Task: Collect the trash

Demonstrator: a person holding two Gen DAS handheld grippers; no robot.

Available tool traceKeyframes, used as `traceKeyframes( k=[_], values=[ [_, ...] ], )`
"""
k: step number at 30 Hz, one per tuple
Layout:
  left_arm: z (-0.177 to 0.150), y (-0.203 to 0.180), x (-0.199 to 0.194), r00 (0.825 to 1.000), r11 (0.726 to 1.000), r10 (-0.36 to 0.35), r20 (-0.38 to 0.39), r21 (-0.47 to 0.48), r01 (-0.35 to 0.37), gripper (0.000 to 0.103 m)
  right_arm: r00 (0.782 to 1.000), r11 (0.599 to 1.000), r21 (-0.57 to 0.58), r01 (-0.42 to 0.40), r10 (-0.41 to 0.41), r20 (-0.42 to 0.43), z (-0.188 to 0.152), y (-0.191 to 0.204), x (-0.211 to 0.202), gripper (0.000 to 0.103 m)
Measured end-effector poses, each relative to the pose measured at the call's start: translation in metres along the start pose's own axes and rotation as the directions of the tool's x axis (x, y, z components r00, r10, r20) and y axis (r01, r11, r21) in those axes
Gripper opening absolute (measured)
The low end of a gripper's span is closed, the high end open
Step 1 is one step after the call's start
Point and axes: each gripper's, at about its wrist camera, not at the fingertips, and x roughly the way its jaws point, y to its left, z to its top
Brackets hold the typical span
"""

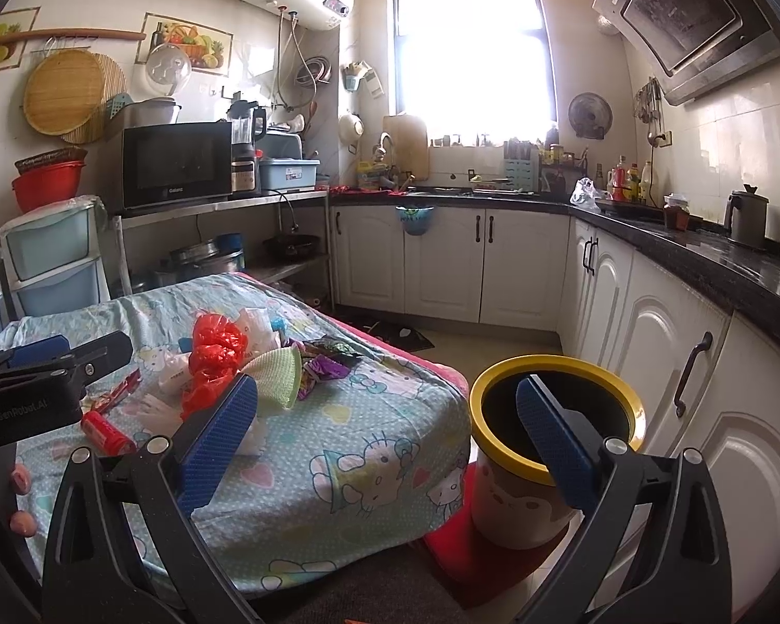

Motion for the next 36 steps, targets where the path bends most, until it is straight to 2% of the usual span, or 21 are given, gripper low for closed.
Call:
traceKeyframes(
  k=[25, 31, 36],
  values=[
    [0.001, 0.001, 0.001, 1.0, 1.0, -0.001, -0.003, -0.006, 0.001, 0.092, 1.0, 1.0, -0.007, -0.006, 0.006, 0.003, 0.002, 0.0, 0.0, 0.097],
    [0.006, 0.026, 0.003, 0.999, 0.997, 0.027, -0.03, -0.065, -0.029, 0.092, 0.995, 0.995, -0.042, -0.092, 0.09, -0.049, 0.004, 0.012, 0.011, 0.097],
    [0.014, 0.057, 0.001, 0.996, 0.989, 0.087, -0.028, -0.117, -0.09, 0.092, 0.983, 0.982, -0.082, -0.17, 0.163, -0.086, 0.003, 0.032, 0.02, 0.097]
  ],
)
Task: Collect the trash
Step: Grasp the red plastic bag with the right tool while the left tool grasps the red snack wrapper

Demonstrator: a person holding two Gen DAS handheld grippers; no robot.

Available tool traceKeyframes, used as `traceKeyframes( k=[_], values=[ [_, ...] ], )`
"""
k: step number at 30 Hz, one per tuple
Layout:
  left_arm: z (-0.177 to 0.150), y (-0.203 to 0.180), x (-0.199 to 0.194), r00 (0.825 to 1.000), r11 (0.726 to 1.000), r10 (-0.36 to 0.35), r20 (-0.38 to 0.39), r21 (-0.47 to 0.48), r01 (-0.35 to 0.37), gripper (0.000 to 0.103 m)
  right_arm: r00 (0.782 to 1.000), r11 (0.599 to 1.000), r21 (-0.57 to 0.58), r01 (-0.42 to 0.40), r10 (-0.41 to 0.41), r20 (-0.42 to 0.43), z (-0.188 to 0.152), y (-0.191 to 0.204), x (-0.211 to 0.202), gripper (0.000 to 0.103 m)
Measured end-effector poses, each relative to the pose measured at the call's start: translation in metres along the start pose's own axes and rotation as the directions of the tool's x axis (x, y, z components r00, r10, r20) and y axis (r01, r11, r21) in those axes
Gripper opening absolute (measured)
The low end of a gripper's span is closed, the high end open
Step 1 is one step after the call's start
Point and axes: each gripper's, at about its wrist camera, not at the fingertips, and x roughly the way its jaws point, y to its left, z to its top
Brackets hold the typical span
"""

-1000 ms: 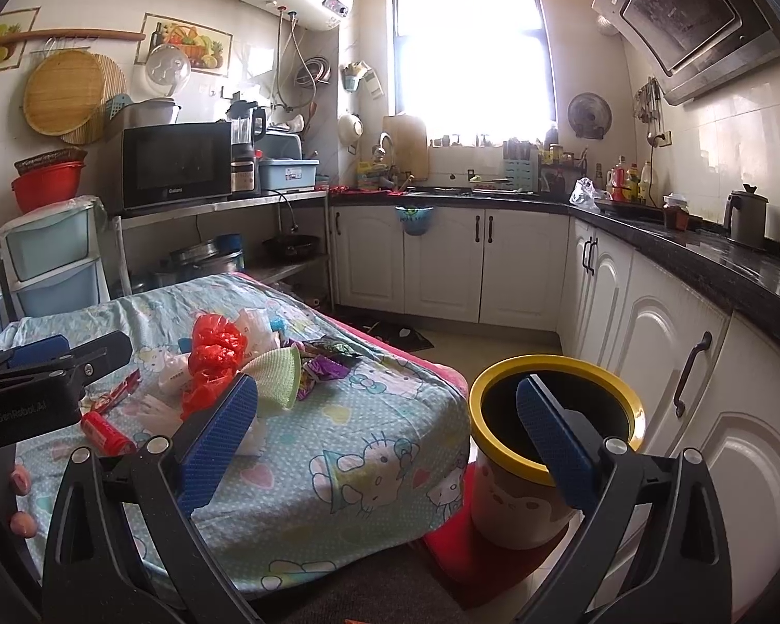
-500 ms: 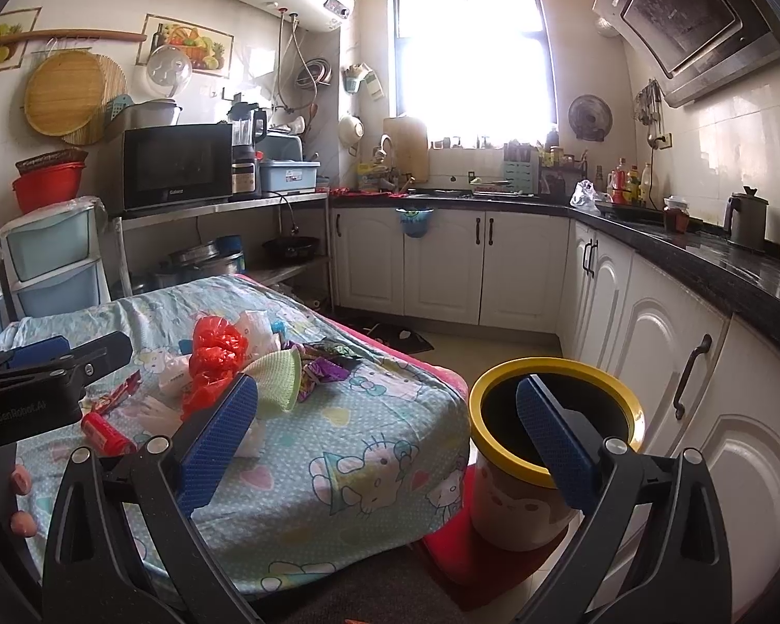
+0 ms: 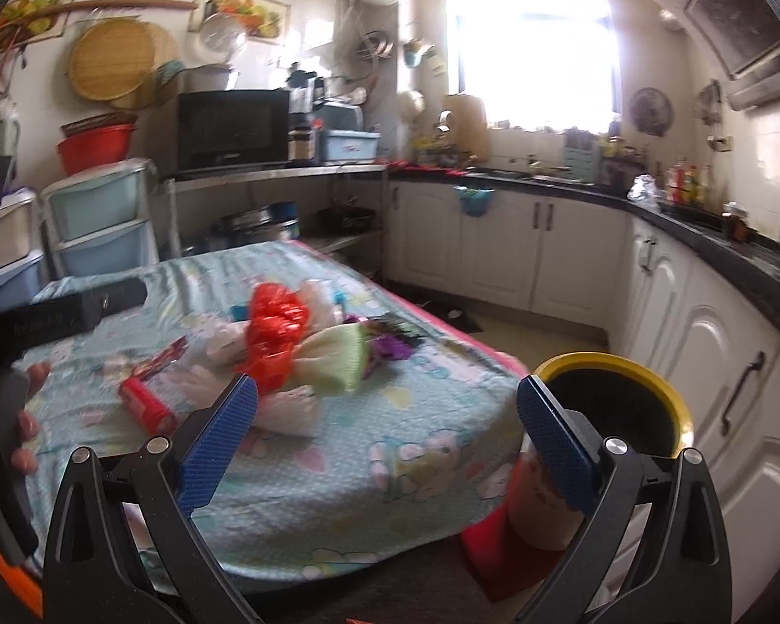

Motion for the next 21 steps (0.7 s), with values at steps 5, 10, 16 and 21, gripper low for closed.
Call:
traceKeyframes(
  k=[5, 10, 16, 21],
  values=[
    [0.008, 0.036, 0.003, 0.998, 0.995, 0.07, -0.007, -0.073, -0.07, 0.092, 0.996, 0.997, -0.019, -0.08, 0.079, -0.031, 0.01, 0.02, 0.021, 0.097],
    [0.017, 0.067, 0.01, 0.991, 0.986, 0.133, -0.017, -0.101, -0.134, 0.092, 0.983, 0.985, -0.024, -0.169, 0.167, -0.071, 0.029, 0.041, 0.05, 0.097],
    [0.023, 0.093, 0.036, 0.985, 0.984, 0.15, -0.085, -0.083, -0.157, 0.092, 0.968, 0.975, -0.045, -0.217, 0.209, -0.138, 0.043, 0.061, 0.085, 0.097],
    [0.016, 0.104, 0.076, 0.975, 0.992, 0.104, -0.196, -0.054, -0.117, 0.092, 0.95, 0.968, -0.048, -0.247, 0.232, -0.21, 0.048, 0.07, 0.114, 0.097]
  ],
)
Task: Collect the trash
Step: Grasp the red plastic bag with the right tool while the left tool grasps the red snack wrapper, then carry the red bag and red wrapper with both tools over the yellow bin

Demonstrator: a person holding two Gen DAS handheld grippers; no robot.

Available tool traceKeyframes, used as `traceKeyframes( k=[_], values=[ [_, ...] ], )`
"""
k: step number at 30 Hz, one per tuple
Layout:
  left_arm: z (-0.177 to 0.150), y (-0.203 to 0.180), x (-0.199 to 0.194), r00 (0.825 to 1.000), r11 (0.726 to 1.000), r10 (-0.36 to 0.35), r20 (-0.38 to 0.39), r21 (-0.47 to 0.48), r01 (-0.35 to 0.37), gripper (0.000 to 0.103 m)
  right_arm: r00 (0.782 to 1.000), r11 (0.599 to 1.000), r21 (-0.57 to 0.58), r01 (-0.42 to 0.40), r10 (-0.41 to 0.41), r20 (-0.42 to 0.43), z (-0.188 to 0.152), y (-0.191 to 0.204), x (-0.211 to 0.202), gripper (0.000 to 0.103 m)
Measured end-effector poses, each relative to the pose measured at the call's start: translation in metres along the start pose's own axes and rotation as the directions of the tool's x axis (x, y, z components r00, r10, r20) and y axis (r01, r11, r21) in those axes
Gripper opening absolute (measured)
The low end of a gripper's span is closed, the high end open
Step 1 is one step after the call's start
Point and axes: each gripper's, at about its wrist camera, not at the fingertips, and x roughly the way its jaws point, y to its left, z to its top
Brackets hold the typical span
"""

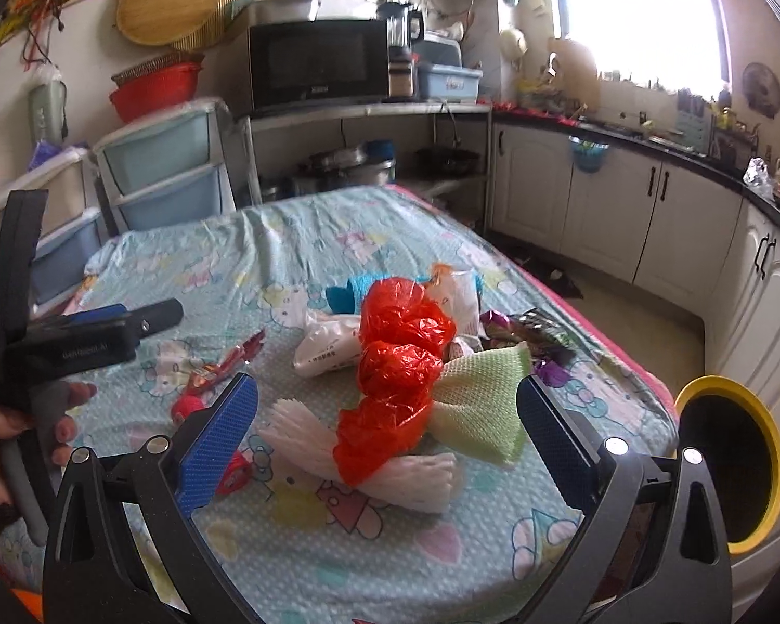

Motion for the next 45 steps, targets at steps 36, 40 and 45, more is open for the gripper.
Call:
traceKeyframes(
  k=[36, 40, 45],
  values=[
    [0.027, -0.029, 0.025, 0.985, 0.989, -0.126, -0.115, 0.068, 0.135, 0.008, 0.987, 0.982, 0.132, -0.133, 0.143, -0.068, 0.028, -0.041, 0.031, 0.036],
    [0.037, -0.059, 0.013, 0.979, 0.976, -0.187, -0.082, 0.1, 0.195, 0.005, 0.992, 0.984, 0.142, -0.111, 0.118, -0.045, 0.03, -0.053, 0.017, 0.036],
    [0.042, -0.098, 0.006, 0.967, 0.957, -0.246, -0.065, 0.143, 0.253, 0.005, 0.996, 0.984, 0.16, -0.082, 0.086, -0.023, 0.028, -0.072, -0.002, 0.036]
  ],
)
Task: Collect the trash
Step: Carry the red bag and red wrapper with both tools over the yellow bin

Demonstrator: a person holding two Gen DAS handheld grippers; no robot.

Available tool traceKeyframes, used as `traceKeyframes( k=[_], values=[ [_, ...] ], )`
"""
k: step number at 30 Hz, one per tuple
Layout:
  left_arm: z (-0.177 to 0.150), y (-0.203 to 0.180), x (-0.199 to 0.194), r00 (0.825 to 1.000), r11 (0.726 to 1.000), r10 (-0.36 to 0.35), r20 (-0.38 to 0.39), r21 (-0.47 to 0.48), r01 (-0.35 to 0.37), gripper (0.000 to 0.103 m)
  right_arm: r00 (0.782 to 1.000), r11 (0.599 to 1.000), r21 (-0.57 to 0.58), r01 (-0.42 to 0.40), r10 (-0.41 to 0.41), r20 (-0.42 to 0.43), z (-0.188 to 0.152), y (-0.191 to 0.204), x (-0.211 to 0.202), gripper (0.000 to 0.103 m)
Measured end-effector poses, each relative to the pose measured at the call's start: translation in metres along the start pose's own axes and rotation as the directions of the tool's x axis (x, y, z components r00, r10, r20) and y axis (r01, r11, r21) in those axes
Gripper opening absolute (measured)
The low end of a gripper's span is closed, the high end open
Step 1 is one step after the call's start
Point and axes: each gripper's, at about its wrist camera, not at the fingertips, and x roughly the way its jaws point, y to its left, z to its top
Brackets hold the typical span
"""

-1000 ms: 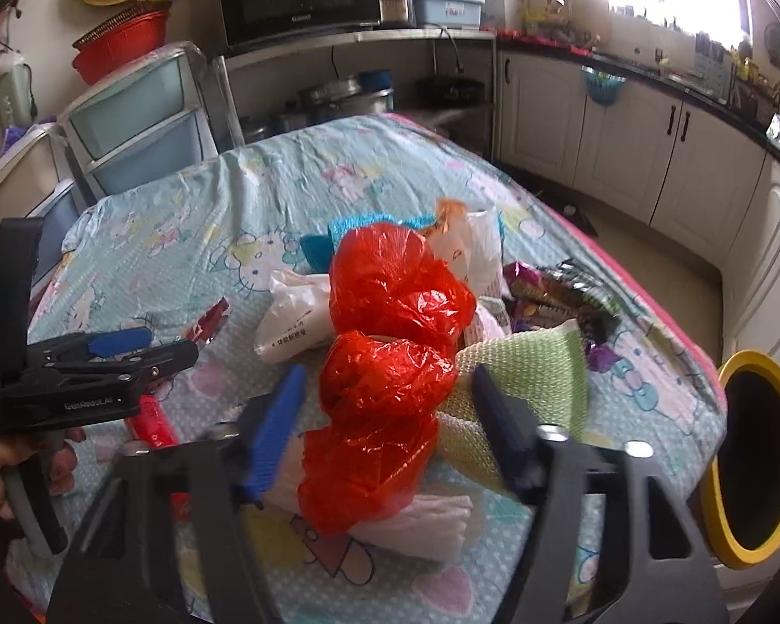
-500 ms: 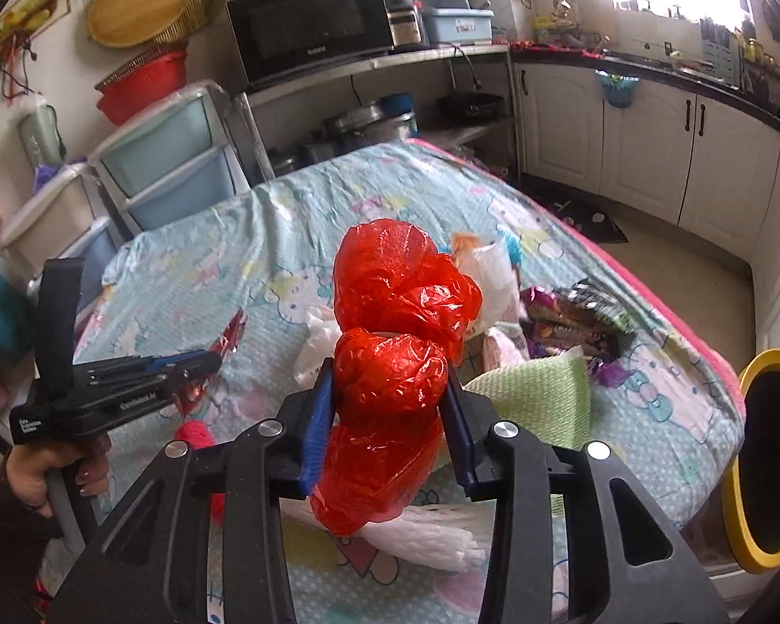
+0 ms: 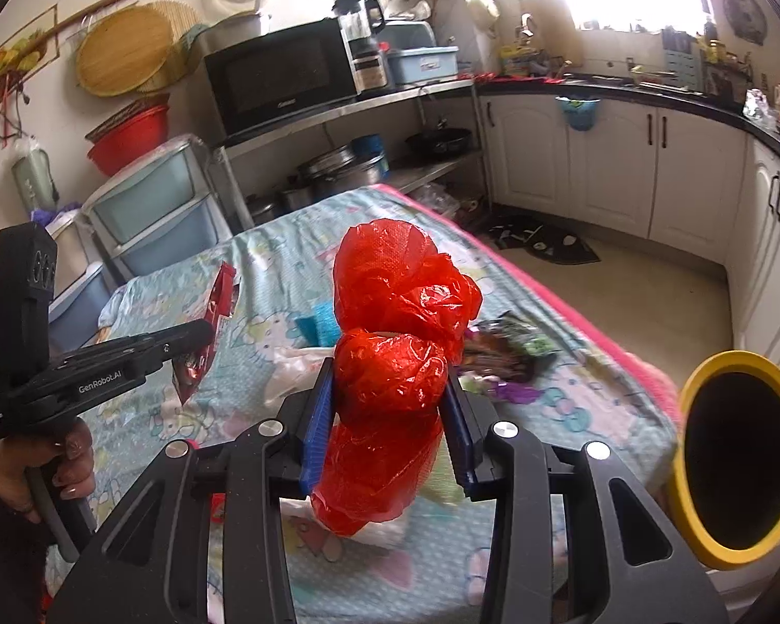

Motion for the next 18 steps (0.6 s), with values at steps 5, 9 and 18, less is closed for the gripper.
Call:
traceKeyframes(
  k=[5, 9, 18],
  values=[
    [0.006, -0.033, 0.009, 0.999, 0.998, -0.053, 0.01, 0.035, 0.052, 0.005, 0.998, 0.998, 0.04, 0.042, -0.043, 0.038, 0.0, -0.026, -0.021, 0.036],
    [0.014, -0.063, 0.017, 0.996, 0.993, -0.092, 0.015, 0.071, 0.091, 0.005, 0.995, 0.994, 0.08, 0.073, -0.077, 0.058, -0.002, -0.049, -0.036, 0.036],
    [0.027, -0.116, 0.038, 0.985, 0.978, -0.169, 0.021, 0.127, 0.165, 0.005, 0.981, 0.976, 0.157, 0.154, -0.17, 0.095, -0.001, -0.1, -0.067, 0.036]
  ],
)
